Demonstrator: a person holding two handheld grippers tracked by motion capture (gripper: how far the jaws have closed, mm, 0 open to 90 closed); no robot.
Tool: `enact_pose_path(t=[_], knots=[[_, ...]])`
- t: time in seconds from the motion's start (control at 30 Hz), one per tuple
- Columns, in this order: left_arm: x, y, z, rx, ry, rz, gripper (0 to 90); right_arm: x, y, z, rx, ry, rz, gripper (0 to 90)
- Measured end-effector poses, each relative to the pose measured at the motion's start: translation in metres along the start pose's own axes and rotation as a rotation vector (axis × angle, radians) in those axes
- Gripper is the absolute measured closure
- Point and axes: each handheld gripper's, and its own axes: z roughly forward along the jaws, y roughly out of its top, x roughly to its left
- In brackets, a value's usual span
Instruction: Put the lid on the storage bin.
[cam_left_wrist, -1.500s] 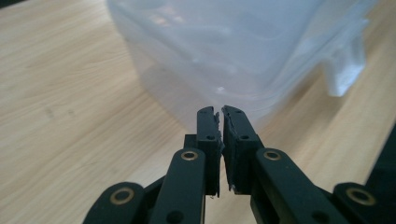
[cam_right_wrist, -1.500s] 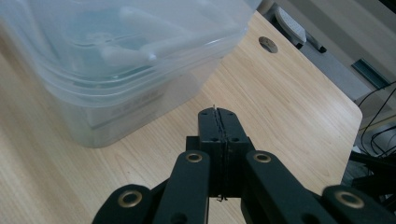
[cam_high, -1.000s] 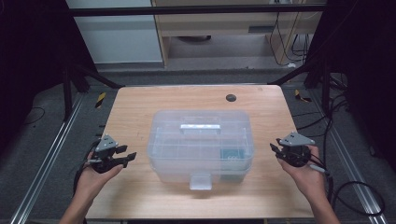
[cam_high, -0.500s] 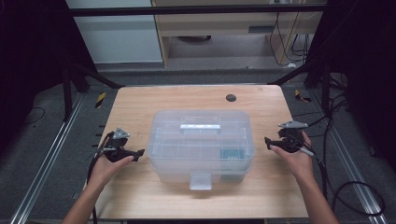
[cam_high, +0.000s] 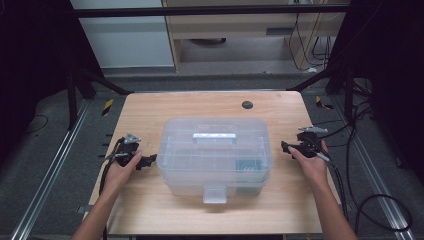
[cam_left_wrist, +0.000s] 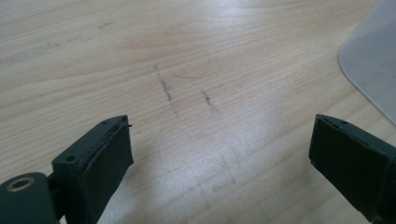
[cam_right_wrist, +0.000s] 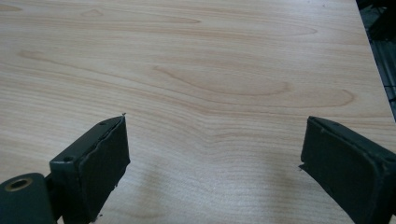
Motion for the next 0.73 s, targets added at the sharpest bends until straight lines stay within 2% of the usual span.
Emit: enact_pose_path(t=[0.13,0.27,0.37,0.47,0.57,0.73], knots=[[0.004,0.001,0.006,-0.028,-0.004,-0.038,5.7,0.000,-0.002,0.006,0.001,-0.022,0.012,8.1],[0.006,-0.001,0.015,-0.023,0.011,-0.042,5.9,-0.001,-0.004,0.011,0.012,-0.050,0.022,7.9],[0.005,0.001,0.018,-0.023,0.031,-0.032,5.2,0.000,-0.006,0.016,0.033,-0.065,0.017,6.1],[0.002,0.003,0.020,-0.005,0.044,-0.009,3.7,-0.001,-0.006,0.018,0.030,-0.073,0.019,4.1],[0.001,0.003,0.021,0.005,0.047,-0.017,0.0,0.000,-0.006,0.018,0.036,-0.085,0.039,1.5],[0.000,0.002,0.020,0.003,0.050,-0.027,0.0,0.002,-0.008,0.017,0.043,-0.112,0.074,0.3]])
